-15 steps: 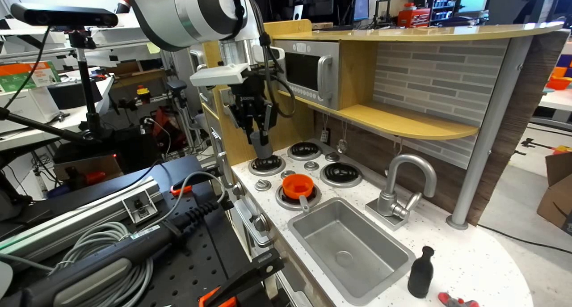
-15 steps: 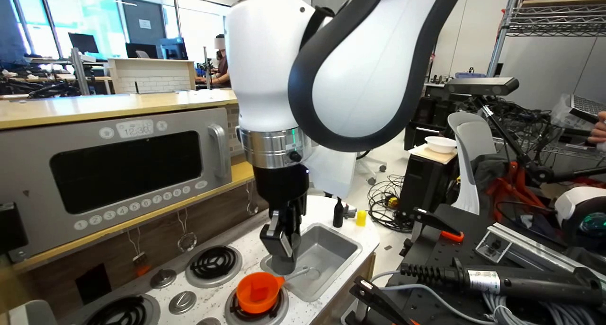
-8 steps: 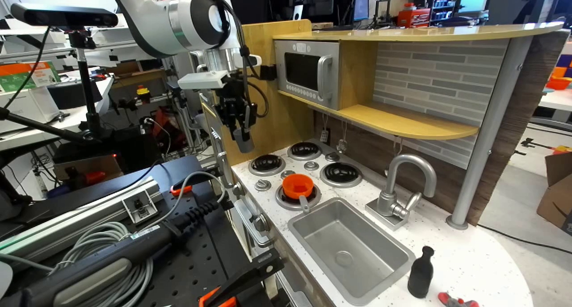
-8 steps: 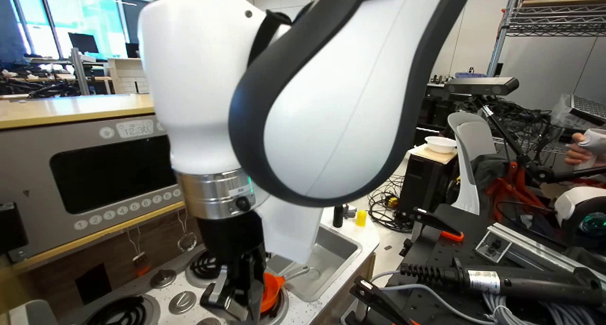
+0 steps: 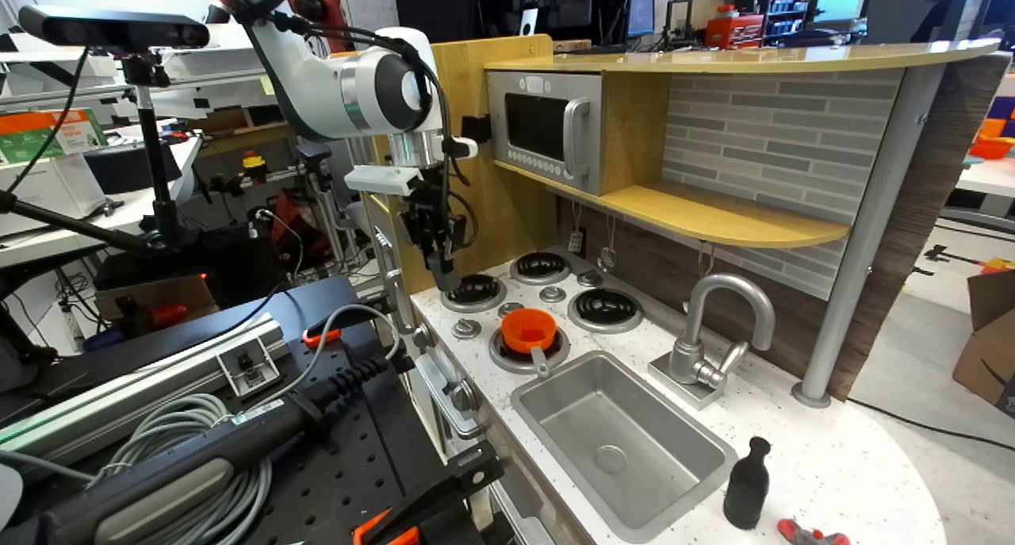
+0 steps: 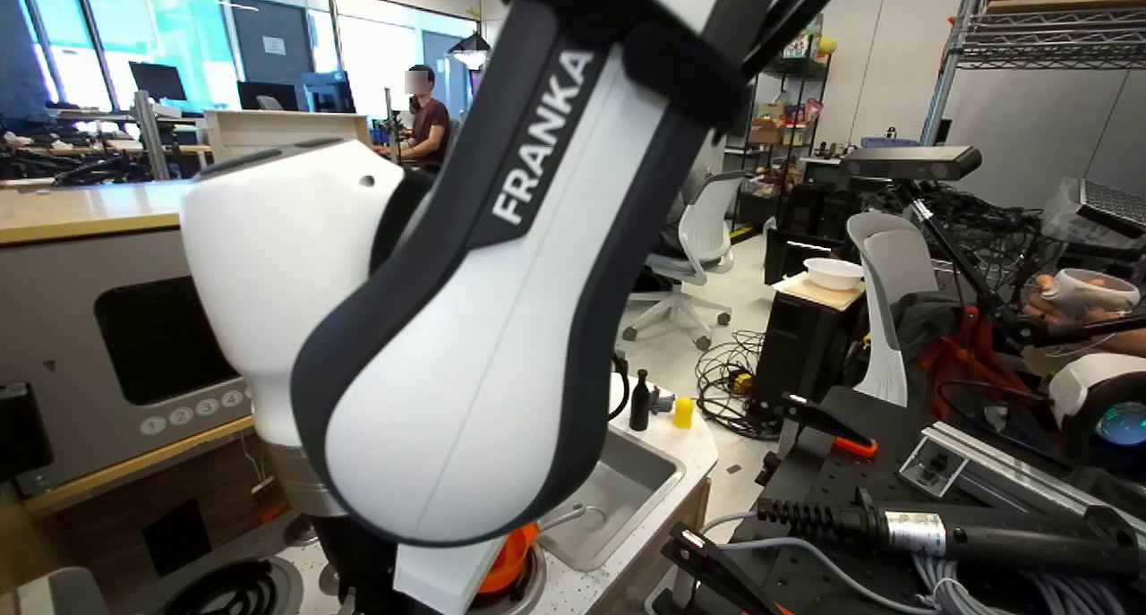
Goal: Pick the grey object on the counter and put it on the stove
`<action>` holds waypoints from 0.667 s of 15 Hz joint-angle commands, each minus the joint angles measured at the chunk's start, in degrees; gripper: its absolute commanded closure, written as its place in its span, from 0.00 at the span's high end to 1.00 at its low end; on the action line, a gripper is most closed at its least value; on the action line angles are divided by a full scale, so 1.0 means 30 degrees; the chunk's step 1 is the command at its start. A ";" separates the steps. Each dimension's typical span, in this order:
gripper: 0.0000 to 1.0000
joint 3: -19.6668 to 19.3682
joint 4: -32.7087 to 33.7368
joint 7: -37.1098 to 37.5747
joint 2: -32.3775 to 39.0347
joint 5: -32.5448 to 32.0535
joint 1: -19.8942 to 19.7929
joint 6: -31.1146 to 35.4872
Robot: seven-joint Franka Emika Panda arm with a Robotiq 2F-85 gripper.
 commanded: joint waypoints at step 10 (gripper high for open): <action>0.14 -0.0725 0.5772 0.0242 0.4800 0.2172 0.0865 -0.0565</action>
